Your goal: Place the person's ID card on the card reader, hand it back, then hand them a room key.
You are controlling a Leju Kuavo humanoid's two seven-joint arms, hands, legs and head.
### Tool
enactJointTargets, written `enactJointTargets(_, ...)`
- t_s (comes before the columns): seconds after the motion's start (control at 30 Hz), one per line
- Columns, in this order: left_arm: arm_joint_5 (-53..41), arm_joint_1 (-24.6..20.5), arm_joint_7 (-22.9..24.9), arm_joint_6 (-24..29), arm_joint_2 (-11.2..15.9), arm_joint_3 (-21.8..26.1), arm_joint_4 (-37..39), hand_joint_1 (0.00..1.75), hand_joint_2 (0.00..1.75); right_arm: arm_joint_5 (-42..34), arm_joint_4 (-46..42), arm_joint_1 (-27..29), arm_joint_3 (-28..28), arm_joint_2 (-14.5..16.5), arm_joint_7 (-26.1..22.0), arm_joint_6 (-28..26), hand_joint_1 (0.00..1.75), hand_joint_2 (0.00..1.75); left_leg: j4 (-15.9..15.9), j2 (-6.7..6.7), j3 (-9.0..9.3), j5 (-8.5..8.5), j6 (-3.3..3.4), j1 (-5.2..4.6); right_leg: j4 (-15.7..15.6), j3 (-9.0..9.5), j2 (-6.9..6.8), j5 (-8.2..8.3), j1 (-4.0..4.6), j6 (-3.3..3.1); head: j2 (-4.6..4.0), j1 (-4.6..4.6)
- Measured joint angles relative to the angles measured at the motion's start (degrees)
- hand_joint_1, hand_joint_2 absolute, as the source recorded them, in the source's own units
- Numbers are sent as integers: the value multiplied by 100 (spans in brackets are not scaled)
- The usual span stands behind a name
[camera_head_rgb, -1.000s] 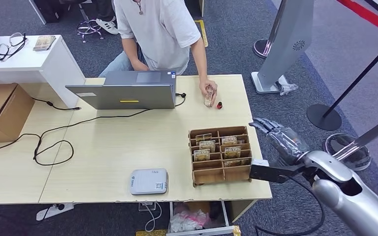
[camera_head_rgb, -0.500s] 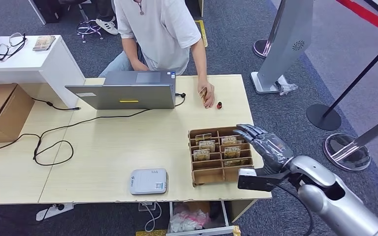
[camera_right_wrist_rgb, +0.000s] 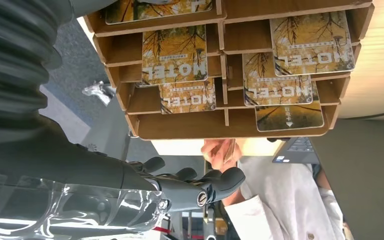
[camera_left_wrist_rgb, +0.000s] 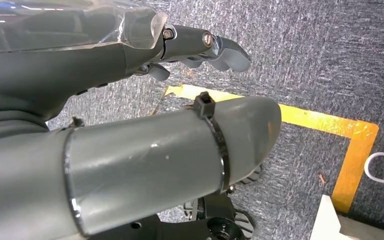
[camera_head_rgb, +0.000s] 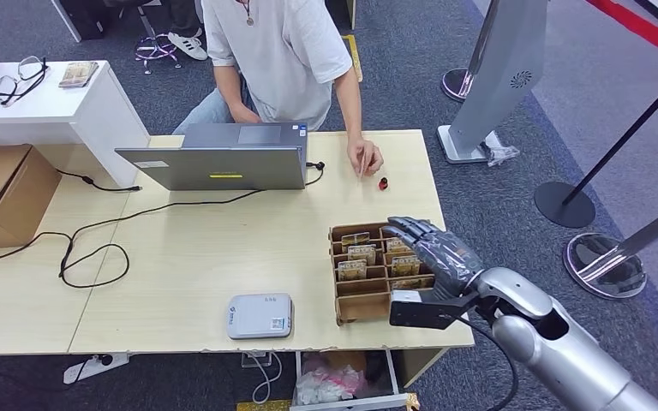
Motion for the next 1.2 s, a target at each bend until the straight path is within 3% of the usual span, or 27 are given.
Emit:
enactJointTargets(0.33, -18, 1, 1, -2, 2, -1, 0, 0, 0, -58, 38, -13, 42, 1, 64, -25, 11, 175, 0, 0, 1, 0, 0, 0, 0, 0, 0, 0, 0, 0, 0, 1)
enactJointTargets(0.47, -22, 1, 0, -3, 2, 0, 0, 0, 0, -69, 38, -13, 42, 1, 69, -30, 54, 175, 0, 0, 1, 0, 0, 0, 0, 0, 0, 0, 0, 0, 0, 1)
enactJointTargets(0.5, -27, 1, 0, -3, 2, 0, 0, 0, 0, -70, 38, -13, 42, 1, 70, -33, 57, 175, 0, 0, 1, 0, 0, 0, 0, 0, 0, 0, 0, 0, 0, 1)
enactJointTargets(0.6, -42, 1, 0, -5, 2, 0, 0, 0, 0, -79, 38, -13, 42, 1, 83, -46, 53, 175, 0, 0, 1, 0, 0, 0, 0, 0, 0, 0, 0, 0, 0, 1)
enactJointTargets(0.83, -69, 1, 1, -54, 4, -1, 0, 0, 0, -97, 39, -11, 42, -1, 141, -100, 70, 175, 1, 0, 3, 0, 0, 0, 0, 0, 1, 0, 0, 0, 0, 1)
enactJointTargets(0.97, -77, 1, 0, -63, 7, -1, 0, 0, 0, -96, 43, -6, 43, -1, 166, -104, 61, 175, 1, 1, 3, 0, 0, 0, 0, 0, 1, 0, 0, 0, 0, 1)
enactJointTargets(1.2, -114, 0, 0, -73, 12, -1, 0, 0, 0, -95, 76, 1, 42, -1, 179, -108, 65, 175, 1, 1, 3, 0, 0, 0, 0, 0, 1, 0, 0, 0, 0, 1)
